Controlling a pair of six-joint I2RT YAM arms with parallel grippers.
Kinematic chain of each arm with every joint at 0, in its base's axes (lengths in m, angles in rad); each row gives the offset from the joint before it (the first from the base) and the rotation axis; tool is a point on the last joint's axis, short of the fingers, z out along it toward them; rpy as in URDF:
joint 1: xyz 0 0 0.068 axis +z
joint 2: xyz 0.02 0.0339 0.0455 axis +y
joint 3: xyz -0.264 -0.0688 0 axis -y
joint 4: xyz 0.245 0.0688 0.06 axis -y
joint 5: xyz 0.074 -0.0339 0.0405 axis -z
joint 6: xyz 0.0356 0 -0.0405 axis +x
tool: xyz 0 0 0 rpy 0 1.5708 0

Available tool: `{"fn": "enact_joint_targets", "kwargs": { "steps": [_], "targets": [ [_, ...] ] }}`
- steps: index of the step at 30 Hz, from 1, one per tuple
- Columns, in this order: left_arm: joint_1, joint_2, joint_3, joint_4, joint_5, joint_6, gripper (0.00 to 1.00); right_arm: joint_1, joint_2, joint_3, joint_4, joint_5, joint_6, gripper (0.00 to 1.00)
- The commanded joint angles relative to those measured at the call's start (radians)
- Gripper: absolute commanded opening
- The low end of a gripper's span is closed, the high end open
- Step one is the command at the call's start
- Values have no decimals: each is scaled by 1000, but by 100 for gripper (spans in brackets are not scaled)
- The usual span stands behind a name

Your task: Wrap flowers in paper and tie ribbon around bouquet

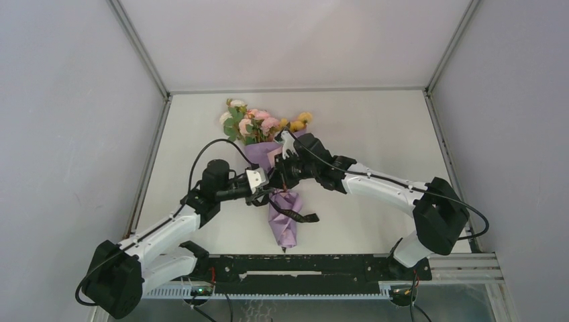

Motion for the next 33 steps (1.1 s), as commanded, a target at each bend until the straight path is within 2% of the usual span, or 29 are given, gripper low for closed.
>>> {"fn": "enact_joint_targets", "kwargs": {
  "steps": [1,5,7,13,19,23,25,31,33],
  "targets": [
    [-6,-6,-15,60,-9,15,0,7,-32,11,29,-1,-13,21],
    [-4,-12,-19,40,-10,39,0,-43,-103,11,-50,31,-74,36],
    [-4,-9,-23,44,-3,42,0,-74,-134,10,-74,56,-113,39],
    [-4,-9,-26,48,-5,41,0,-102,-49,11,-33,75,-224,39],
    [-4,-13,-28,55,-10,39,0,-125,39,11,53,112,-259,42],
    [-4,-8,-20,68,-43,4,0,-136,89,11,103,78,-236,42],
    [-3,-2,-8,80,-72,-37,0,-136,113,11,104,79,-224,39],
    [-4,-2,-19,147,-157,-261,0,-134,146,10,97,103,-191,4],
    [-4,-7,-21,159,-215,-356,0,-129,129,11,53,128,-193,0]
  ]
}}
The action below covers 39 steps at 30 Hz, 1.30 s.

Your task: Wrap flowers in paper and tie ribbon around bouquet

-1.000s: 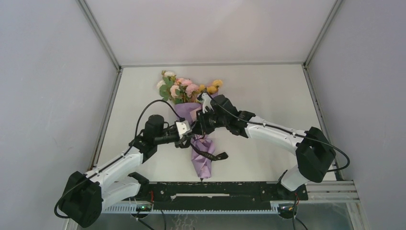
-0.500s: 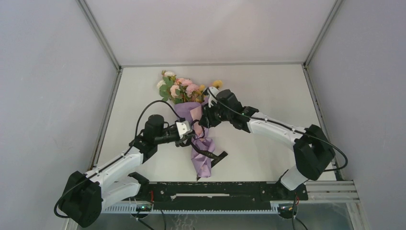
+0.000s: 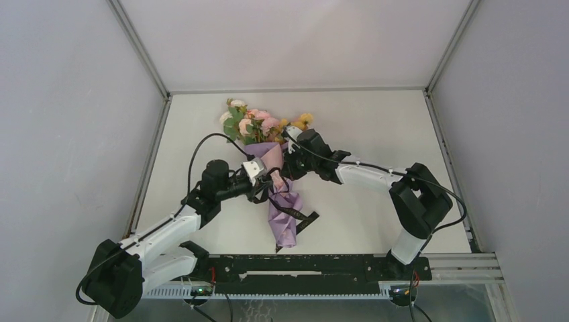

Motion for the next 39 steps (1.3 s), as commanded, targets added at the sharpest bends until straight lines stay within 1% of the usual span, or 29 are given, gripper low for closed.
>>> {"fn": "enact_joint_targets", "kwargs": {
  "steps": [1,4,6,9,12,15,18,20,23,27,29,32,34,35,37,39],
  "targets": [
    [-3,-15,-4,101,-145,-250,0,8,-38,10,-27,55,5,0],
    [-3,-20,-16,133,-234,-354,0,51,-90,-4,-94,119,-27,0],
    [-2,-17,-31,166,-255,-396,0,75,-137,-31,-117,150,-30,0],
    [-2,-7,-58,199,-282,-433,0,85,-217,-96,-123,143,1,0],
    [-2,5,-79,226,-299,-439,0,86,-282,-168,-100,99,21,1],
    [-2,21,-91,259,-303,-436,0,105,-314,-215,-64,41,-9,1],
    [-1,32,-104,290,-285,-431,0,116,-290,-224,-50,-103,-60,5],
    [-2,32,-116,300,-272,-425,0,117,-269,-216,-64,-209,-117,17],
    [-1,34,-136,315,-279,-406,0,99,-269,-153,-176,-268,-215,34],
    [-2,31,-167,347,-275,-397,0,-14,-296,-59,-276,-401,-275,51],
    [-2,27,-183,370,-274,-393,0,-72,-299,-24,-319,-434,-292,54],
    [-2,24,-199,382,-278,-378,0,-103,-298,-16,-286,-368,-289,54],
    [-1,25,-205,382,-276,-371,0,-104,-264,-9,-231,-312,-267,49],
    [-2,23,-209,382,-273,-368,0,-103,-235,8,-229,-284,-259,45],
    [-2,25,-209,382,-273,-365,0,-109,-172,55,-240,-212,-249,34],
    [-1,24,-211,384,-273,-360,0,-114,-107,111,-264,-161,-256,27]
  ]
}}
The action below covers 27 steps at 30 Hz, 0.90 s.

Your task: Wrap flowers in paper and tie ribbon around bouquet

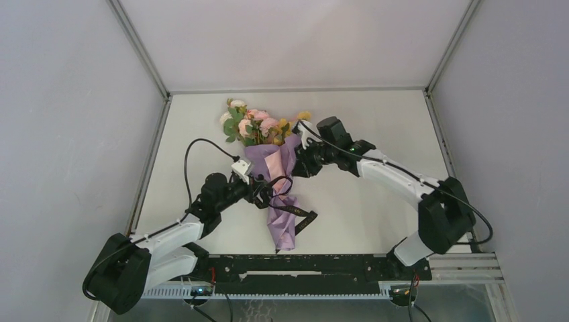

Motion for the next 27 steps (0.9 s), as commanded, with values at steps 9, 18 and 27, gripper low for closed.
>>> {"fn": "enact_joint_targets", "kwargs": {
  "steps": [9,18,27],
  "targets": [
    [-2,-17,-19,65,5,30,0,22,281,205,-19,39,-98,16],
    [-2,-20,-21,64,-27,29,0,38,357,225,-81,-254,-165,16],
    [-2,-18,-20,64,-26,31,0,63,432,284,-84,-207,-165,17]
  ]
}}
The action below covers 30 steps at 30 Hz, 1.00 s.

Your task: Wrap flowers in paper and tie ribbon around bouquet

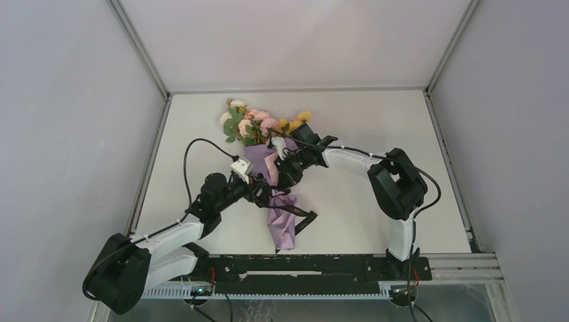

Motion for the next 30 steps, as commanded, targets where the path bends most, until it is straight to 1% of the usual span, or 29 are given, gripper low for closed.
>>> {"fn": "enact_joint_targets", "kwargs": {
  "steps": [1,4,7,10,14,16,19,23,25,28,30],
  "targets": [
    [-2,-17,-17,46,-9,17,0,-3,15,55,15,-23,-24,17],
    [-2,-17,-19,47,-5,20,0,-1,36,79,-8,-60,-45,18],
    [-1,-17,-21,47,-7,23,0,-3,64,108,-51,-192,-75,20],
    [-2,-18,-22,46,-8,28,0,-1,83,135,-99,-267,-87,26],
    [-2,-18,-26,46,-8,40,0,9,92,116,-126,-311,-89,31],
    [-2,-18,-26,43,-11,46,0,17,80,83,-90,-303,-47,33],
    [0,-20,-26,36,-14,52,0,35,53,45,-49,-224,7,37],
    [-1,-18,-23,36,-11,53,0,40,16,-6,43,-206,107,41],
    [-1,-18,-21,36,-10,54,0,46,9,-18,53,-174,122,44],
    [-1,-17,-21,36,-8,59,0,51,10,-30,85,-192,156,51],
    [-1,-17,-19,36,-9,61,0,56,10,-31,100,-194,181,52]
  ]
}}
